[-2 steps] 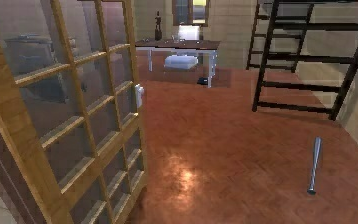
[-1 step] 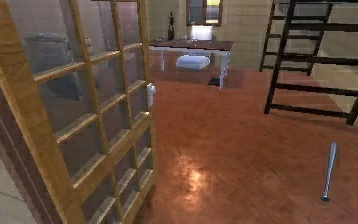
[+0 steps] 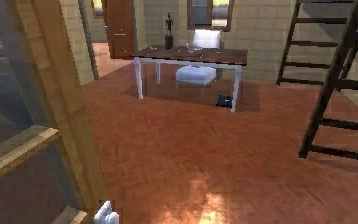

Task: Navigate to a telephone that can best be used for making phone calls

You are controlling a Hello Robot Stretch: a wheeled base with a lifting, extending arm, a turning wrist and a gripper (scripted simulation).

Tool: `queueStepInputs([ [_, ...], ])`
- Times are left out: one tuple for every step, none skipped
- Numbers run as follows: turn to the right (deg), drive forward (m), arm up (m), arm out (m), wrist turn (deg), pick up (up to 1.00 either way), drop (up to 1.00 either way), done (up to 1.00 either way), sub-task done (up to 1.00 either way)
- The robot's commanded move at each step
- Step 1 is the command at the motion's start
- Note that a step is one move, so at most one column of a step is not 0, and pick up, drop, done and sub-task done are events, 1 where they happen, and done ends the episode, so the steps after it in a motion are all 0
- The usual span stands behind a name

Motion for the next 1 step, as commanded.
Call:
queueStepInputs([
  [0.0, 0.15, 0.00, 0.00, 0.0, 0.00, 0.00, 0.00, 0.00],
])
